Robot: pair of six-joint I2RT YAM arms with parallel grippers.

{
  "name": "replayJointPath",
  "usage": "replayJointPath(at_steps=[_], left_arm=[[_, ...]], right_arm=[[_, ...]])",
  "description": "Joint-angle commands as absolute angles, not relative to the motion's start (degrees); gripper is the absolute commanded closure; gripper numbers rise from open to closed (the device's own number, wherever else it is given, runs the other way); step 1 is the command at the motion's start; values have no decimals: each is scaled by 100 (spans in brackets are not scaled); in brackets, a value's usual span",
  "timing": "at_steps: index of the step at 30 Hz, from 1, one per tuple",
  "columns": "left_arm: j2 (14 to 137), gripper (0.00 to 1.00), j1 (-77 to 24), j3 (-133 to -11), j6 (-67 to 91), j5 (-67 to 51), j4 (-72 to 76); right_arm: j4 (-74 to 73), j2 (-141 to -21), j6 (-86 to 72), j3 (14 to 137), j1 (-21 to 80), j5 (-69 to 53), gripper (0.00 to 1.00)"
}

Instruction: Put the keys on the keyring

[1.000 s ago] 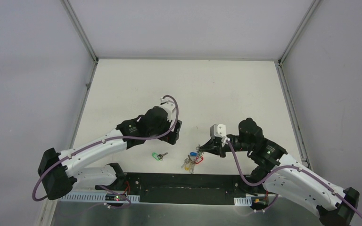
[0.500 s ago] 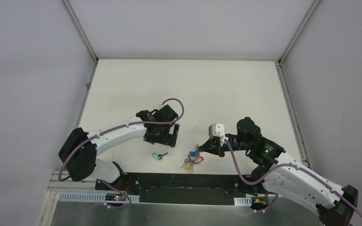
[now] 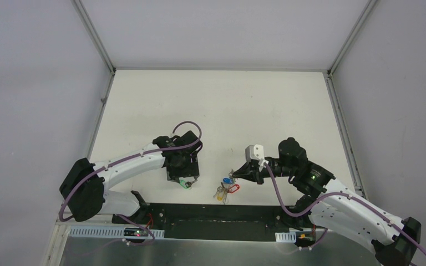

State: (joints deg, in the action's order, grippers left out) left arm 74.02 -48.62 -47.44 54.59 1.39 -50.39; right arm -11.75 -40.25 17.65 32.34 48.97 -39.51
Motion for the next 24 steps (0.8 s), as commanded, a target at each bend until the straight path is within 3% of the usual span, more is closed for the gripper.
replayJointPath(at_steps=[1, 8, 24], left_arm=[[7452, 34, -4806, -4720, 5979, 193, -5120], [7822, 42, -4800, -4874, 6064, 254, -5122], [8313, 47, -4808, -4943, 6056, 9, -5117]], right_arm=[[-650, -4026, 1681, 3333, 4902, -4111, 100], [-527, -4007, 1573, 3270, 4900, -4109, 100], [-510, -3995, 1542, 3242, 4907, -4098, 100]])
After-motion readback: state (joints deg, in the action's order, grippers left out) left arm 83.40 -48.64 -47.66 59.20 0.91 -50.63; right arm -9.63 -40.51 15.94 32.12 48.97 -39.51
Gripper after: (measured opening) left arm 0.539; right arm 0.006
